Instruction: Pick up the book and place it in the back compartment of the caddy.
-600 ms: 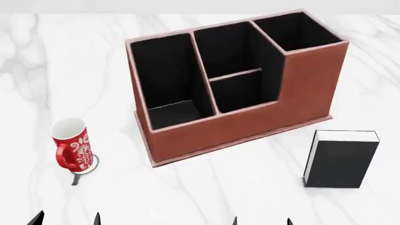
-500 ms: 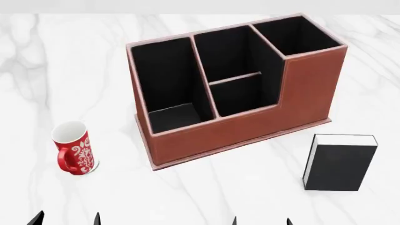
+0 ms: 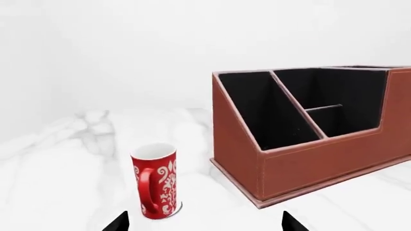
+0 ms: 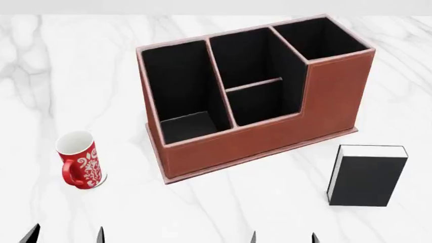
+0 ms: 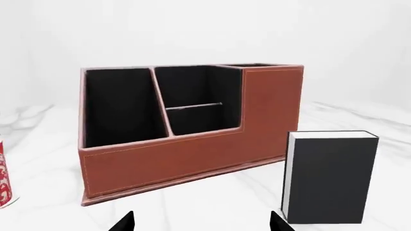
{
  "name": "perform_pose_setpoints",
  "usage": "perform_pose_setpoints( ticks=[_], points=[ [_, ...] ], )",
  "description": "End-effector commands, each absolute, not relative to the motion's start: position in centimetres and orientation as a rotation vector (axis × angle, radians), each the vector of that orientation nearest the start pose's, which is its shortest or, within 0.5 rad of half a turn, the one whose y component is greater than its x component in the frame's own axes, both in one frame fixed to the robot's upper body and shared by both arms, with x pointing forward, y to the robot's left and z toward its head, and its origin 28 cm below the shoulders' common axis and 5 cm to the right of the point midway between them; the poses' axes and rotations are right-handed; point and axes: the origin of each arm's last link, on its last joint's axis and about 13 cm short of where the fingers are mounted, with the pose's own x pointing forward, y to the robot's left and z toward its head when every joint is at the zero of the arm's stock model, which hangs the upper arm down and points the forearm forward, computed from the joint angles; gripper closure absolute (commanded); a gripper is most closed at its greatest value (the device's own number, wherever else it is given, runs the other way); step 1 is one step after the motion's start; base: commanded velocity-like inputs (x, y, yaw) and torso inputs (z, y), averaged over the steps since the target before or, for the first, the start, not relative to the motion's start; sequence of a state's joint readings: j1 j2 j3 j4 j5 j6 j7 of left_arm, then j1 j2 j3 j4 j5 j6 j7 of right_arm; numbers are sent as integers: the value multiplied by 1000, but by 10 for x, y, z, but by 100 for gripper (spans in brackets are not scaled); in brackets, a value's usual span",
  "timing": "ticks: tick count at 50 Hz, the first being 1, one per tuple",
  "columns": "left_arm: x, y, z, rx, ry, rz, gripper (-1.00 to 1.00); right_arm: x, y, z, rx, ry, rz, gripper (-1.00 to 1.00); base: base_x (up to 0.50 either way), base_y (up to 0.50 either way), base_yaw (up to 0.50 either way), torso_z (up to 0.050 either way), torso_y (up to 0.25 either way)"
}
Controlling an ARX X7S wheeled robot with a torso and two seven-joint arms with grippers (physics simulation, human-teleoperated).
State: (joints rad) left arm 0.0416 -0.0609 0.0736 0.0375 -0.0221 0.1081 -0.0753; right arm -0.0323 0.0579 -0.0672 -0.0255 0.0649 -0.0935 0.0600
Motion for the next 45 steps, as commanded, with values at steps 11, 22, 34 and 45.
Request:
perform_pose_setpoints(
  ticks=[11, 22, 34, 45],
  points=[
    [181, 203, 36, 45, -397, 31, -100, 184, -96, 32, 29, -323, 6, -100, 0, 0, 0, 0, 0],
    [174, 205, 40, 32, -522, 61, -100, 178, -98, 36, 44, -427, -26, -100, 0, 0, 0, 0, 0],
    [167, 207, 41, 63, -649, 113, -100, 169, -100, 40, 62, -562, -69, -100, 0, 0, 0, 0, 0],
    [163, 210, 43, 58, -710, 145, -100, 167, -99, 39, 49, -602, -82, -100, 0, 0, 0, 0, 0]
  ],
)
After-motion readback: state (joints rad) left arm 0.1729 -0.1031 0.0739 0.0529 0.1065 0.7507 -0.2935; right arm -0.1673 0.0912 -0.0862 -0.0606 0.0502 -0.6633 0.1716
